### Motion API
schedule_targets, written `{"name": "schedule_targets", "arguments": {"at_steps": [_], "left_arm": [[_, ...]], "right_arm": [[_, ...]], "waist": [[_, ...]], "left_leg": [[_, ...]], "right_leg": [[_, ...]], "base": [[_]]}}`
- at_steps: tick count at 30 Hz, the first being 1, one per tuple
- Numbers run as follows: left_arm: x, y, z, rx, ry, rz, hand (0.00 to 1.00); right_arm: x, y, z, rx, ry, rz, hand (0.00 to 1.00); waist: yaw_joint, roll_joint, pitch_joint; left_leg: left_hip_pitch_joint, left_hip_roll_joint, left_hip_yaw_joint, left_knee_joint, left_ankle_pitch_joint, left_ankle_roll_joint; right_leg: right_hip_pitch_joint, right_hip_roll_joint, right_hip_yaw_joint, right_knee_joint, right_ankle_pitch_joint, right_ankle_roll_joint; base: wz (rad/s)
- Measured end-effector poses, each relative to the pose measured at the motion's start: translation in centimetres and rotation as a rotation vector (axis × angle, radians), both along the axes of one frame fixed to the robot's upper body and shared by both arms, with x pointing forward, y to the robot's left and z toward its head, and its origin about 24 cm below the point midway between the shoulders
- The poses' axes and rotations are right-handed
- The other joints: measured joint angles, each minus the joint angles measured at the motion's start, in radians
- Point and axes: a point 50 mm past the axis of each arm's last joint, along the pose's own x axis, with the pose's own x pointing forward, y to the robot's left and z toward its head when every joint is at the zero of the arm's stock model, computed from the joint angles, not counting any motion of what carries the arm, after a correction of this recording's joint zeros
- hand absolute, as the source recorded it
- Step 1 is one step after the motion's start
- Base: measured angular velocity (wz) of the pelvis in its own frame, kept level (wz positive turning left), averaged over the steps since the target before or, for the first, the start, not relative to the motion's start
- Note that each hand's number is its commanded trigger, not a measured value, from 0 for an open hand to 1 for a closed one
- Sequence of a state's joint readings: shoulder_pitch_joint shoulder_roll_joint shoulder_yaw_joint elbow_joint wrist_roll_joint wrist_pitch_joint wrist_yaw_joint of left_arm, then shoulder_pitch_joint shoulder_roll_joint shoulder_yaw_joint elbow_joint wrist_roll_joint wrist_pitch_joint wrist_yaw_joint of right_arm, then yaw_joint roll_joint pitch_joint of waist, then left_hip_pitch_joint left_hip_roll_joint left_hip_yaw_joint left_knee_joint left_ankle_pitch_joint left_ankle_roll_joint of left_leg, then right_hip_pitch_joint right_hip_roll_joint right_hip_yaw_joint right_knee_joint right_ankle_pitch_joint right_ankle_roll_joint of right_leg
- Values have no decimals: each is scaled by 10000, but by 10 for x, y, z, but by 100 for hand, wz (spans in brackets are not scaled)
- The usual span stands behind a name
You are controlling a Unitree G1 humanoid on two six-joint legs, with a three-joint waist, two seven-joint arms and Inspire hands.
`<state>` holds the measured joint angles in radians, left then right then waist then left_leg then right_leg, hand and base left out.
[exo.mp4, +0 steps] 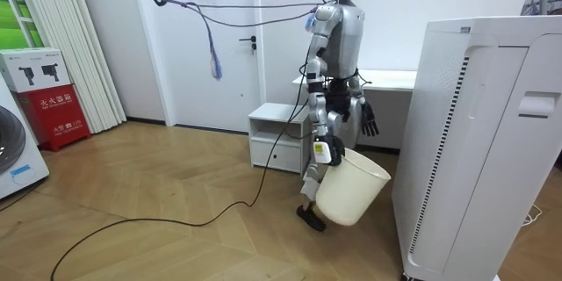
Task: Pick garbage
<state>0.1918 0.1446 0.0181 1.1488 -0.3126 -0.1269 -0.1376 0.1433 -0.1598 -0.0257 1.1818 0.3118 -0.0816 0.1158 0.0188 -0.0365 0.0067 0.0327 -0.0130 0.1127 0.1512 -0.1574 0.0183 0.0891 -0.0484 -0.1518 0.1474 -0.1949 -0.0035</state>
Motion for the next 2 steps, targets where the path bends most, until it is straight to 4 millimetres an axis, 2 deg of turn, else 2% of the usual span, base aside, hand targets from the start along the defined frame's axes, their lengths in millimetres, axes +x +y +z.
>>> {"name": "schedule_targets", "arguments": {"at_steps": [2], "left_arm": [[-4,-1,-1,-122,185,457,0]], "right_arm": [[-1,-1,0,6,60,-222,100]], "waist": [[-27,45,-2]], "left_leg": [[30,-3,82,-5,-15,5]], "right_leg": [[1,10,73,0,0,1]], "base": [[-8]]}}
